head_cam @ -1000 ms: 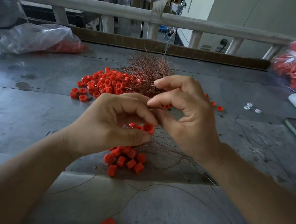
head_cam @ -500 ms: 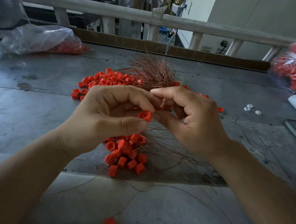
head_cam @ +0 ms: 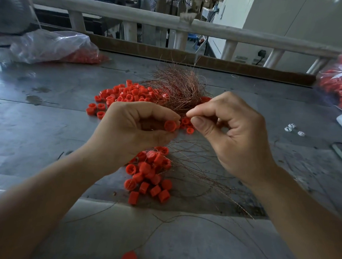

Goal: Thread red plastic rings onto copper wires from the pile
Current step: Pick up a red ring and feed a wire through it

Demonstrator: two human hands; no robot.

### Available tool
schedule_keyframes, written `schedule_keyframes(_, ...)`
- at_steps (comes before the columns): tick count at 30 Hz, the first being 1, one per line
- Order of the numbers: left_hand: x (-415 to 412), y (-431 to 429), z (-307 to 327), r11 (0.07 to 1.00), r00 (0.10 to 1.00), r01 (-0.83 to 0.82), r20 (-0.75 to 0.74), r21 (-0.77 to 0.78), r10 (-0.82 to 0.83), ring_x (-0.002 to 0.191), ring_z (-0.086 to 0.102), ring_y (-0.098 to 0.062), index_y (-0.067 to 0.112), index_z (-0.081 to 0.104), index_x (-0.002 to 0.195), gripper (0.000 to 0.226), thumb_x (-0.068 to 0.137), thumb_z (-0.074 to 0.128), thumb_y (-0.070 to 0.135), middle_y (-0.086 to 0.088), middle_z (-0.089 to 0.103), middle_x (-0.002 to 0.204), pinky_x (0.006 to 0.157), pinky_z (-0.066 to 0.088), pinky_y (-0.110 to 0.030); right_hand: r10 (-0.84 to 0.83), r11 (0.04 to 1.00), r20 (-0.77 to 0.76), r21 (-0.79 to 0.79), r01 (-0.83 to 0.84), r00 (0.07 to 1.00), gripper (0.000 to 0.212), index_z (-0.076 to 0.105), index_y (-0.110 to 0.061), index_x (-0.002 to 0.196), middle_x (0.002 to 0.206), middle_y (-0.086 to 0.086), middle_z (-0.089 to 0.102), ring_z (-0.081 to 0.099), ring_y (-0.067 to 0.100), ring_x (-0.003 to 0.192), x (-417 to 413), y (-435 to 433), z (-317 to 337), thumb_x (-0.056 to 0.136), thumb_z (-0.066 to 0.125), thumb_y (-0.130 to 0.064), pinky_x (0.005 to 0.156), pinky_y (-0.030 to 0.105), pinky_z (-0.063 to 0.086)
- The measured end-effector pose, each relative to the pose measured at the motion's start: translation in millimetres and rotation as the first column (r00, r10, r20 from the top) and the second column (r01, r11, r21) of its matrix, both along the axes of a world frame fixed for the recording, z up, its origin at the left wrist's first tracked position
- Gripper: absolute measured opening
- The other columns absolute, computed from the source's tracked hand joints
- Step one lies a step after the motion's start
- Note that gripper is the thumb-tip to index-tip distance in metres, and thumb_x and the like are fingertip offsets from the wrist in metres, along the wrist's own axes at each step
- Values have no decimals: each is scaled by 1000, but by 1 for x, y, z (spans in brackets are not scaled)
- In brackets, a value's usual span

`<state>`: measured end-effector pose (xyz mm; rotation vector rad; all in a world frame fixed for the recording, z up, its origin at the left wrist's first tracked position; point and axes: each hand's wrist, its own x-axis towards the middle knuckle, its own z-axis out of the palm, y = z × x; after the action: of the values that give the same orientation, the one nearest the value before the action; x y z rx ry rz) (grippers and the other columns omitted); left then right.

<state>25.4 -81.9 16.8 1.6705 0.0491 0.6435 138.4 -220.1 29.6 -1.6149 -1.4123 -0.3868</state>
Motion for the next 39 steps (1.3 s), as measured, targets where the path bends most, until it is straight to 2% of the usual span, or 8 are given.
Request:
schedule_keyframes(3, -1, 2, 0, 1000, 1000, 11, 3, -10, -11, 70, 69, -6, 23, 73, 75, 28, 48, 72, 16, 6, 73, 77, 61, 53, -15, 23, 1000, -41, -7, -23, 999, 15, 64, -19, 91, 79, -8, 57, 53, 1, 75, -2, 1, 0, 79, 65, -9, 64, 8, 38)
schedule_keyframes(7, -2, 5, 0, 999, 999, 43, 2, -5, -43, 69, 68, -6, 23, 74, 83, 35, 50, 79, 14, 5, 71, 76, 61, 52, -15, 27, 999, -75, -17, -29, 997, 15, 59, -22, 85, 76, 1, 62, 57, 10, 73, -5, 2, 1, 78, 66, -10, 61, 14, 43)
schedule_keyframes(10, -1, 6, 1, 997, 1000, 8, -24, 72, -7, 64, 65, -5, 26, 73, 86, 40, 48, 84, 17, 8, 70, 73, 60, 53, -16, 24, 999, -75, -29, -26, 997, 14, 58, -22, 83, 75, 0, 61, 56, 11, 72, -7, 2, 1, 78, 65, -11, 61, 13, 43)
schedule_keyframes(12, -1, 5, 1, 995, 999, -11, -42, 101, 16, 63, 65, -5, 24, 73, 80, 31, 49, 79, 22, 8, 70, 72, 60, 52, -15, 22, 999, -72, -37, -25, 997, 14, 58, -22, 83, 74, -1, 59, 55, 11, 72, -8, 3, 1, 78, 65, -11, 61, 12, 42)
schedule_keyframes(18, -1, 2, 0, 999, 1000, 19, -25, 38, -18, 76, 70, -11, 15, 67, 85, 30, 55, 70, 17, -1, 73, 83, 66, 53, -16, 5, 999, -118, -39, -10, 993, 12, 58, -21, 81, 74, -3, 61, 56, 10, 73, -8, 2, 2, 79, 64, -11, 62, 10, 42)
schedule_keyframes(24, -1, 0, 1, 1000, 1000, 13, 21, 28, -14, 68, 68, -6, 14, 65, 78, 30, 50, 72, 24, 5, 72, 74, 61, 52, -15, 29, 993, -161, -106, -47, 987, 7, 61, -20, 78, 72, -4, 60, 54, 7, 70, -13, 4, -2, 78, 63, -13, 61, 10, 40)
schedule_keyframes(32, -1, 0, 1, 999, 999, -1, 39, 39, -1, 68, 68, -5, 14, 65, 79, 28, 52, 71, 15, 7, 72, 74, 61, 52, -14, 13, 984, -215, -171, -51, 976, 4, 66, -13, 76, 71, -9, 60, 55, 5, 67, -15, 4, -2, 77, 63, -16, 62, 13, 43)
schedule_keyframes(39, -1, 1, -1, 997, 996, 65, 58, -50, -62, 76, 70, -13, 8, 71, 87, 31, 56, 71, 11, -1, 74, 82, 67, 54, -19, -31, 987, -250, -159, -9, 968, 5, 65, -15, 73, 69, -9, 61, 56, 4, 63, -13, 3, -3, 77, 62, -17, 59, 13, 43)
